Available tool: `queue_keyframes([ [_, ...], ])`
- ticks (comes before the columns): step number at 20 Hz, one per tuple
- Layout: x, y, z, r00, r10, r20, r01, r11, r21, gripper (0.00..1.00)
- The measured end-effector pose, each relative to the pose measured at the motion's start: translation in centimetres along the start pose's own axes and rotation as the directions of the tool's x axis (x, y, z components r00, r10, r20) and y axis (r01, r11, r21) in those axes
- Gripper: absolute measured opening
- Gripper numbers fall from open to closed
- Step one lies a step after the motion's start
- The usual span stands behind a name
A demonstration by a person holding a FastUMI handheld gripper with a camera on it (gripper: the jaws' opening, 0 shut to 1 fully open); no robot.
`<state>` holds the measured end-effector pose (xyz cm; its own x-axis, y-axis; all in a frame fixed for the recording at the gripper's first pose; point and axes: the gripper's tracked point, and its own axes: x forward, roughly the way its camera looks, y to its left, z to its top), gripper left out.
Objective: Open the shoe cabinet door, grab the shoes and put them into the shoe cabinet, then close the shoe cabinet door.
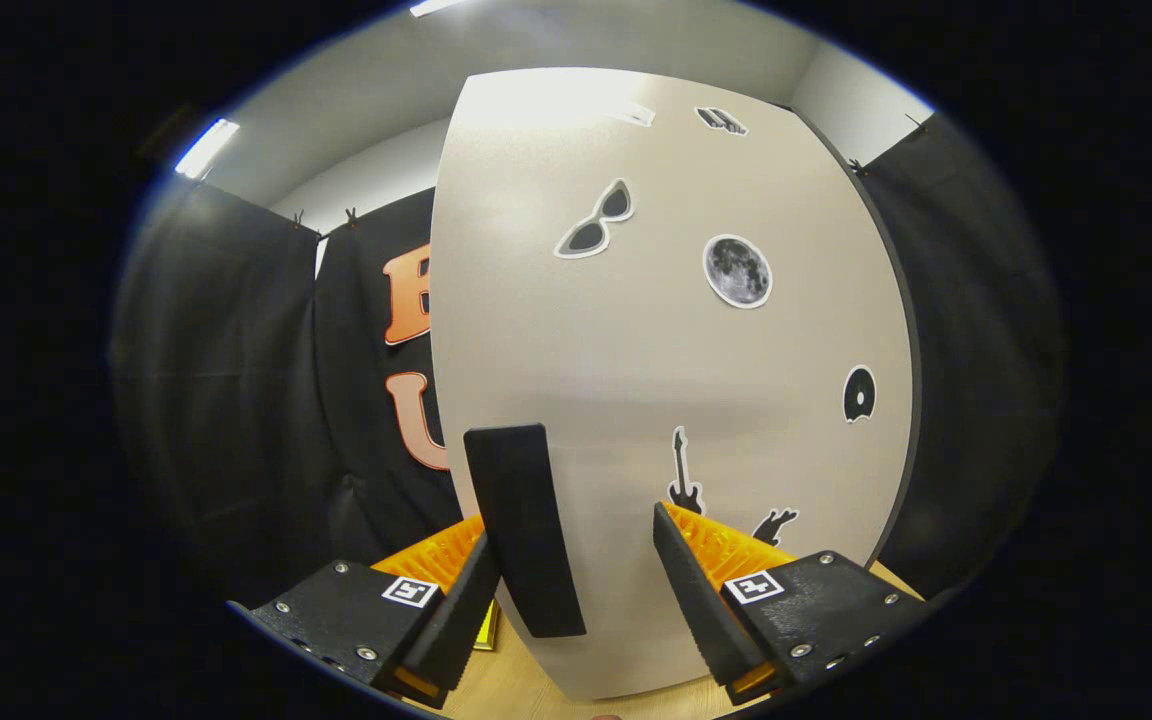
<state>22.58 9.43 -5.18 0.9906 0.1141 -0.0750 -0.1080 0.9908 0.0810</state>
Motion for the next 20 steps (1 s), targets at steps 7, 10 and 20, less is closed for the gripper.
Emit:
queue_keyframes([
  [7,1.5,0.5,0.1,0.999,-0.034,0.007,0.034,0.999,-0.033,0.89],
  [10,2.0,0.6,0.2,0.999,-0.046,0.014,0.046,0.998,-0.040,0.89],
  [20,3.1,0.4,0.2,0.993,-0.111,0.042,0.113,0.991,-0.064,0.89],
])
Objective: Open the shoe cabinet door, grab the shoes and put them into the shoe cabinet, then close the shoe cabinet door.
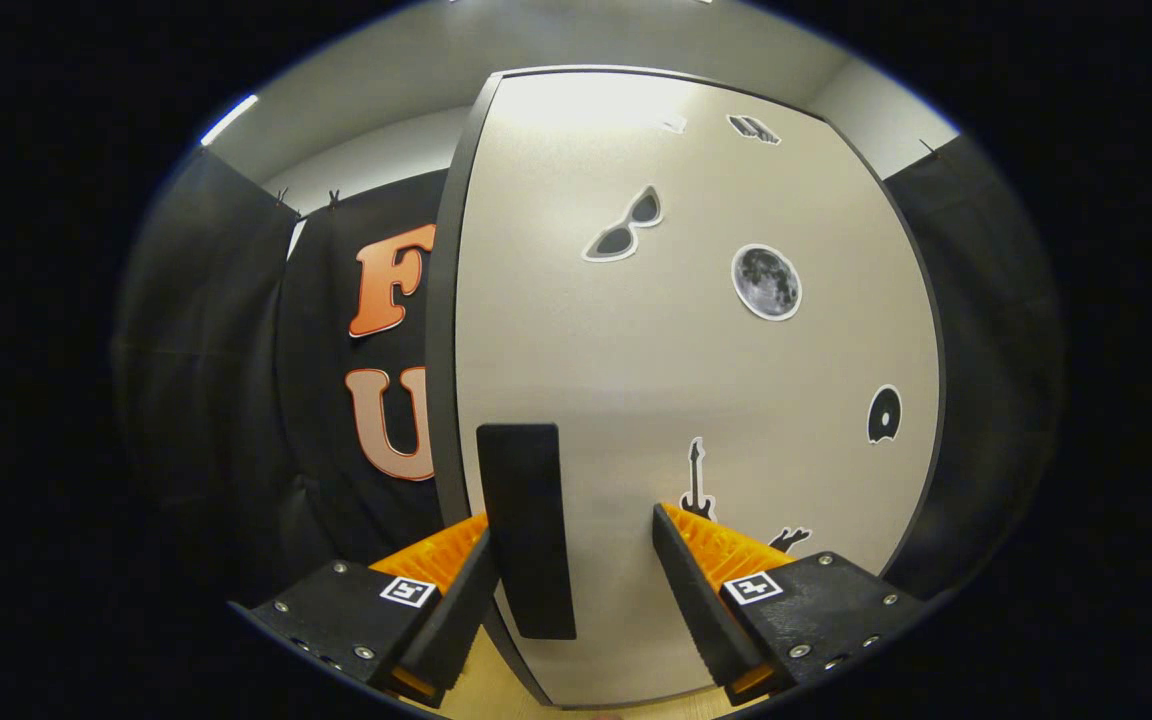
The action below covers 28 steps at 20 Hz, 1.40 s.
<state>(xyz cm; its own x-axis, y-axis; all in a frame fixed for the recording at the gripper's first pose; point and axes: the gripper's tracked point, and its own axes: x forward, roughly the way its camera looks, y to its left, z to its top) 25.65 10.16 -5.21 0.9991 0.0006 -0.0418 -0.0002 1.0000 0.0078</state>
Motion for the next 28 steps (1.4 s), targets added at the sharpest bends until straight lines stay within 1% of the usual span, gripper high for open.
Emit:
queue_keyframes([
  [3,0.1,0.0,0.0,1.000,0.001,-0.010,-0.001,1.000,0.011,0.89],
  [7,-0.8,0.4,0.9,1.000,0.011,0.006,-0.011,1.000,0.025,0.89],
  [12,-4.3,0.4,2.1,0.999,0.034,0.013,-0.034,0.999,0.023,0.90],
  [15,-8.4,-0.7,2.7,0.999,0.041,0.009,-0.041,0.999,0.028,0.90],
  [19,-15.7,-3.3,3.5,0.999,0.039,0.014,-0.040,0.999,0.023,0.89],
  [26,-27.8,-7.8,6.7,0.998,0.022,0.062,-0.024,0.999,0.023,0.90],
  [27,-21.8,-11.7,6.5,0.998,0.023,0.066,-0.024,0.999,0.021,0.90],
  [28,-23.0,-12.1,6.6,0.998,0.022,0.067,-0.023,1.000,0.016,0.91],
])
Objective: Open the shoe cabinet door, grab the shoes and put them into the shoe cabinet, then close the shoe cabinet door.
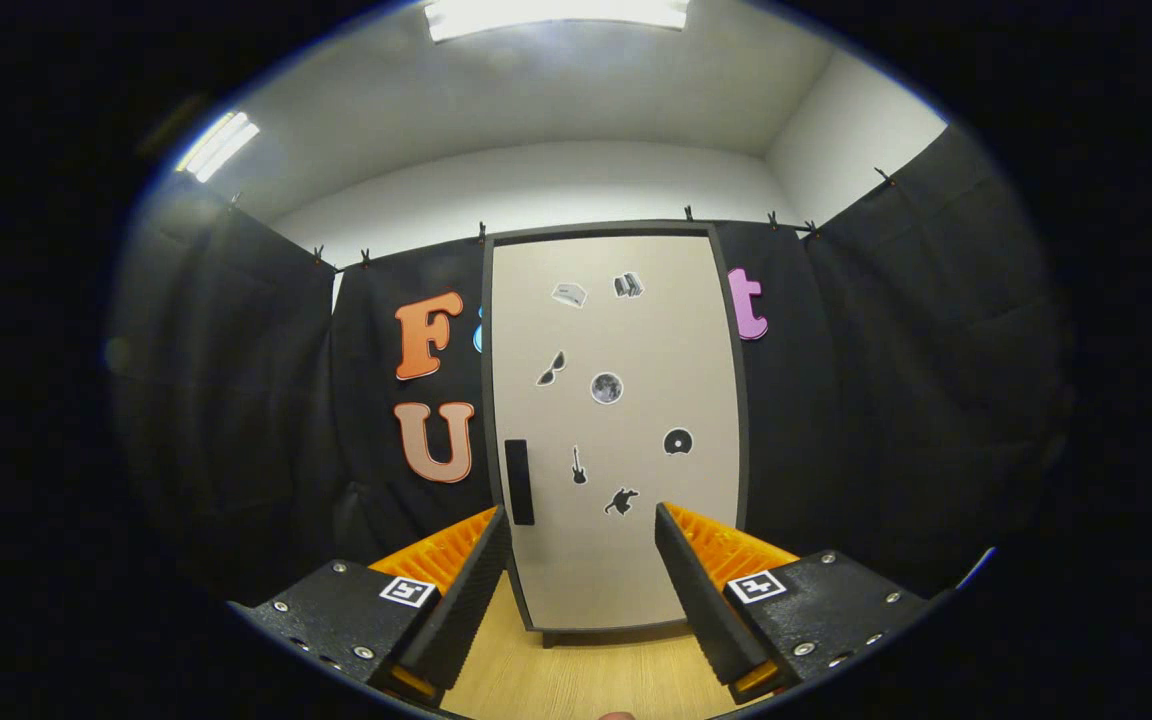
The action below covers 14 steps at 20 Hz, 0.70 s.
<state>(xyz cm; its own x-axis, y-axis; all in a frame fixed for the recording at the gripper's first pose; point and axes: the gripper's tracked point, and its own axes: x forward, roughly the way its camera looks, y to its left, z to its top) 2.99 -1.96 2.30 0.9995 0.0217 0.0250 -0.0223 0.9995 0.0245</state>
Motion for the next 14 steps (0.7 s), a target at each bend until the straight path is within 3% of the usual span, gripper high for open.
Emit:
queue_keyframes([
  [5,-4.0,-0.7,0.2,1.000,-0.001,-0.002,0.001,1.000,0.004,0.93],
  [14,-5.7,-0.4,0.0,1.000,-0.012,-0.013,0.011,1.000,-0.002,0.93],
])
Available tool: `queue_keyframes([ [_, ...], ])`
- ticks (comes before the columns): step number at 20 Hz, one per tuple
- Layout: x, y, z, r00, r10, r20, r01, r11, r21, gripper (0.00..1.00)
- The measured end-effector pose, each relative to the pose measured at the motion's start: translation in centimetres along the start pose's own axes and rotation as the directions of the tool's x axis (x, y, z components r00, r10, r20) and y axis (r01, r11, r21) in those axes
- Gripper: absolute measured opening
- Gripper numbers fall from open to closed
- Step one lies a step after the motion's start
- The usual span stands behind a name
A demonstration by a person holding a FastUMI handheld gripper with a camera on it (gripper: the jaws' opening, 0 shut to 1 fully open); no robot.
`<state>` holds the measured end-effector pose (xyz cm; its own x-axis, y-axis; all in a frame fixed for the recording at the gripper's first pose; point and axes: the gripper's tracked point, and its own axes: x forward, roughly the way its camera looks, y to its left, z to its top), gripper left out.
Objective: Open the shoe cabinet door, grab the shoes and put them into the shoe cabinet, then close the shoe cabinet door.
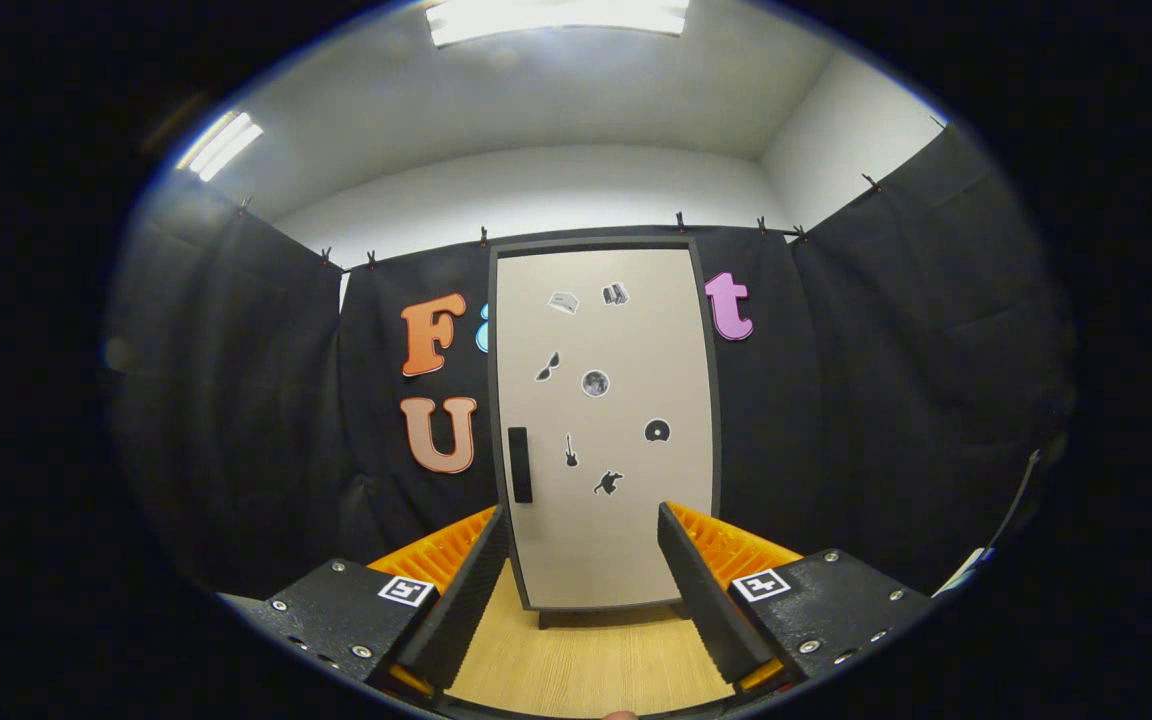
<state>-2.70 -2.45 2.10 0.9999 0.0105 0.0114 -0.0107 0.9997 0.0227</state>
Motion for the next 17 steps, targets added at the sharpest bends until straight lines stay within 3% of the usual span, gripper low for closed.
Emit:
queue_keyframes([
  [17,0.67,0.20,-0.19,1.000,-0.019,-0.001,0.019,1.000,-0.004,0.93],
])
